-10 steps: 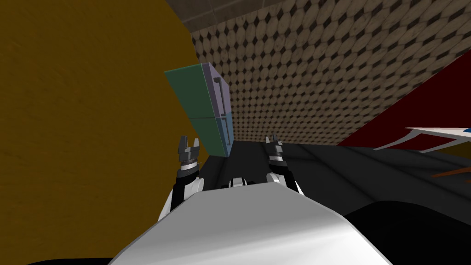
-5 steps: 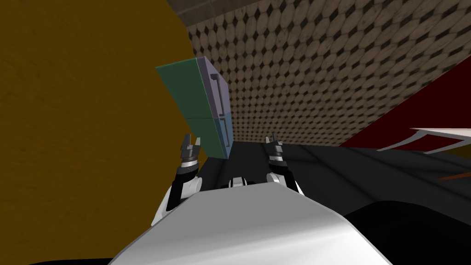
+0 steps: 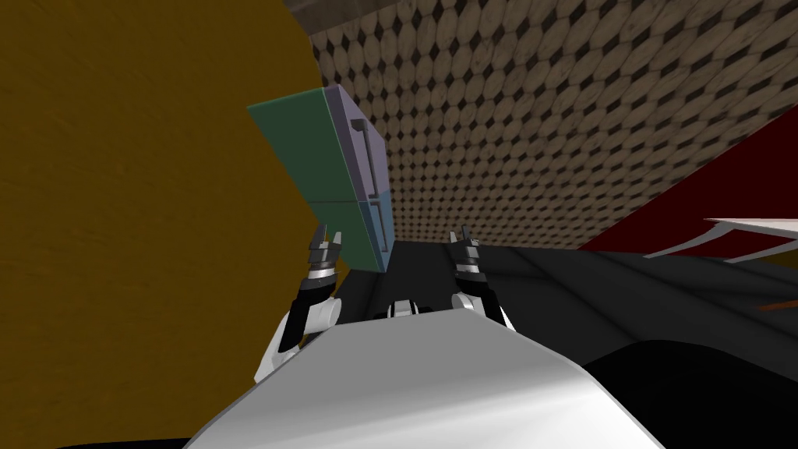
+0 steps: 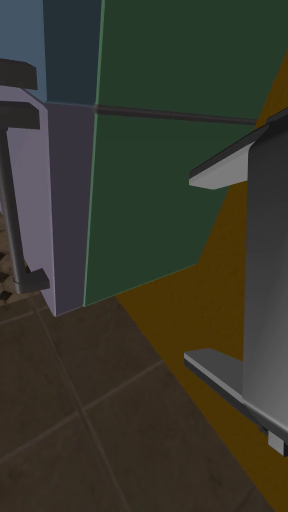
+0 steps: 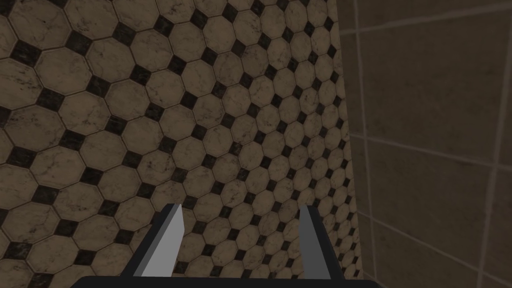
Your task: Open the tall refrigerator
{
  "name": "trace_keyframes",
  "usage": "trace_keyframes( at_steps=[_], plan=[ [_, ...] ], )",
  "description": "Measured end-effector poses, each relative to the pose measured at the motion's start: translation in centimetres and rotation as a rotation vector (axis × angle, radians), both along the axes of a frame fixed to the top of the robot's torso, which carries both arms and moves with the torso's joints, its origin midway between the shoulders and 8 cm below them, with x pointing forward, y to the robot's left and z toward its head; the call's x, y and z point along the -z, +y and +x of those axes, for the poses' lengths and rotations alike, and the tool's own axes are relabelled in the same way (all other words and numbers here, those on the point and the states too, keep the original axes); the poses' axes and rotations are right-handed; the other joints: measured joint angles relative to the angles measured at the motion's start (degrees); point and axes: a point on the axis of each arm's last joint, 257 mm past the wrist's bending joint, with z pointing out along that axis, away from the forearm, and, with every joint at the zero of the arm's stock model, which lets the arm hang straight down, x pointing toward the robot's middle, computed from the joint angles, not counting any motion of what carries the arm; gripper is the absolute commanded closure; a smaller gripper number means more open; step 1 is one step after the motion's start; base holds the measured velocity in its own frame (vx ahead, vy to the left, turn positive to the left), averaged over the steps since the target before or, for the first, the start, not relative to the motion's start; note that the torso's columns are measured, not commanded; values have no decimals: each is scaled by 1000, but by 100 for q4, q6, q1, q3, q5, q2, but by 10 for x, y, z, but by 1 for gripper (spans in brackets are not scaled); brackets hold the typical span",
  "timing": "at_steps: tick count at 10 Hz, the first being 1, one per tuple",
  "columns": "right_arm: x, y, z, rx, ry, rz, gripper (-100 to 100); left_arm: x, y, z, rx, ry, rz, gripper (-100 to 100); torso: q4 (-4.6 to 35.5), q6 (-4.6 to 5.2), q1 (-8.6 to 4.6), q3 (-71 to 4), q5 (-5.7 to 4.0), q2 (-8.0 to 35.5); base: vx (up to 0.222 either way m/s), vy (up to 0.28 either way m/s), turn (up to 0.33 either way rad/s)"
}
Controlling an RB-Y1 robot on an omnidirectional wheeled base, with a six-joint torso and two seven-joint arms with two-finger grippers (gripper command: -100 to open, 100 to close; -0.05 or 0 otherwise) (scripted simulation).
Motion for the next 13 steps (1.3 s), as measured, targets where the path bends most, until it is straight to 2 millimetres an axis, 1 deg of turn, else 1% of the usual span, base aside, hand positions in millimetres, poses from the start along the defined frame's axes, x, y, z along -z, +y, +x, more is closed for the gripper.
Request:
trace_keyframes(
  at_steps=[4,13],
  plan=[
    [0,0,0,0,0,0,0,1,2,11,4,52,-19,-100,-4,0,0,-9,0,-13,117,-18,-10],
    [0,0,0,0,0,0,0,12,4,37,13,193,-89,-100,0,0,2,0,1,1,120,-18,-9]
  ],
)
